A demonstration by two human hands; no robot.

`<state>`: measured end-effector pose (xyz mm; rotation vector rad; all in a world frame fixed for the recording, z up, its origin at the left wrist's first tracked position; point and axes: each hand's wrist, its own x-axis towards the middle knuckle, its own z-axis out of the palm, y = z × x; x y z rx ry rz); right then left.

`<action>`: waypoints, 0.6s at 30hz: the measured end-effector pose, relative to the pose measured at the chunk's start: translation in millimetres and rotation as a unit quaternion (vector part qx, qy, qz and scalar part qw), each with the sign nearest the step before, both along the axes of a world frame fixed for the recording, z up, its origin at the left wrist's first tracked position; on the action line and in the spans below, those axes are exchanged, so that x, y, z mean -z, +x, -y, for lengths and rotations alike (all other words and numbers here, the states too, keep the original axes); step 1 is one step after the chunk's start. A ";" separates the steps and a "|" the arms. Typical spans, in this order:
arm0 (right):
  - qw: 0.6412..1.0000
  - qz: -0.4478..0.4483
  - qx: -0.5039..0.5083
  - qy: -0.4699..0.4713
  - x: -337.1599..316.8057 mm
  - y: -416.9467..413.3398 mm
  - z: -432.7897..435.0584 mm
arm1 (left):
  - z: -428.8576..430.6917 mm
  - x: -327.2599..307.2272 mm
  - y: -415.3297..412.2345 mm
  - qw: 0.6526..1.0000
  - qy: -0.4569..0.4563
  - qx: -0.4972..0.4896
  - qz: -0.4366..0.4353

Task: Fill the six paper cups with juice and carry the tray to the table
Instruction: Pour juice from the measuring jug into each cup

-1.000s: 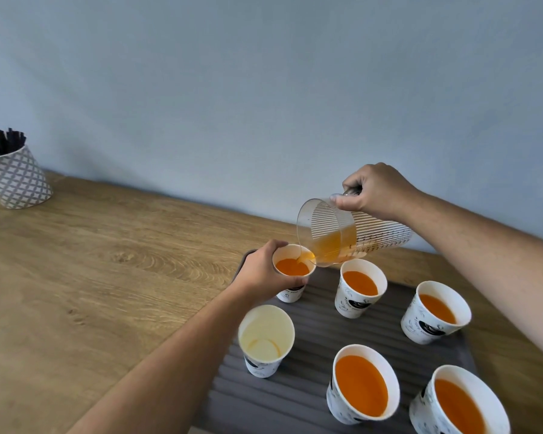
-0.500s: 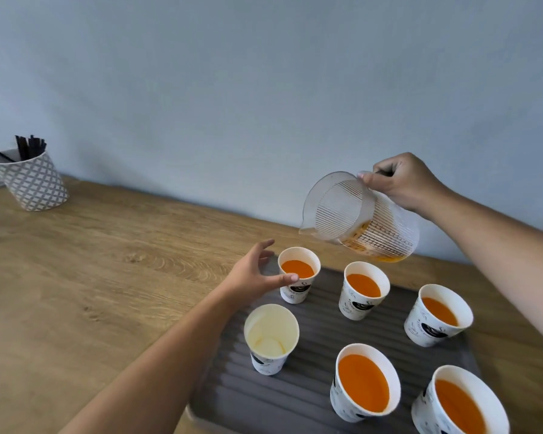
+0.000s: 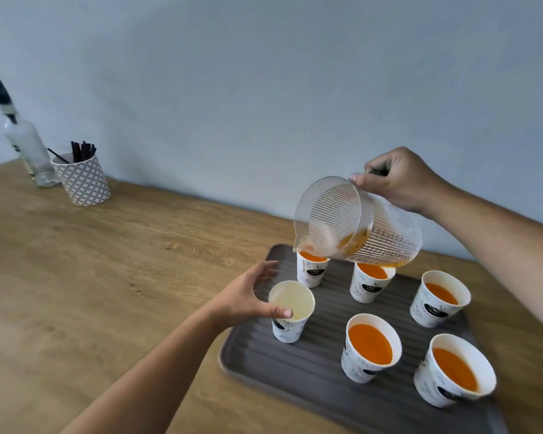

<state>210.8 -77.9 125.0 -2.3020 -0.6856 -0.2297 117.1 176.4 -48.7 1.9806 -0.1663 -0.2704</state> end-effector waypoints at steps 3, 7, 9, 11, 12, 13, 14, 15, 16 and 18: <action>1.000 0.007 -0.009 -0.019 9.3 -13.1 -7.3 | 3.9 9.4 -9.9 0.999 0.031 -0.022 0.030; 0.999 0.018 0.000 -0.050 15.8 -28.4 -12.7 | 10.1 20.7 -16.3 0.996 0.049 -0.043 0.054; 0.998 0.016 0.006 -0.060 17.4 -33.7 -13.1 | 13.2 23.1 -18.5 0.995 0.054 -0.055 0.066; 0.997 0.019 0.011 -0.069 19.4 -37.5 -13.5 | 15.8 24.6 -19.4 0.994 0.055 -0.061 0.075; 0.997 0.024 0.013 -0.077 20.2 -39.2 -13.9 | 16.7 25.1 -19.2 0.993 0.056 -0.062 0.078; 0.995 0.033 0.016 -0.088 20.8 -40.7 -14.6 | 17.5 25.4 -18.9 0.993 0.059 -0.062 0.083; 0.994 0.043 0.018 -0.100 21.2 -41.8 -15.3 | 18.4 25.7 -18.4 0.992 0.062 -0.062 0.088; 0.992 0.053 0.022 -0.112 21.5 -42.9 -16.2 | 19.4 25.5 -18.4 0.992 0.064 -0.064 0.092; 0.991 0.060 0.024 -0.121 21.5 -43.6 -17.0 | 20.5 25.4 -18.3 0.991 0.065 -0.066 0.094; 0.989 0.068 0.025 -0.133 21.3 -44.5 -18.4 | 22.5 24.8 -18.9 0.990 0.067 -0.072 0.100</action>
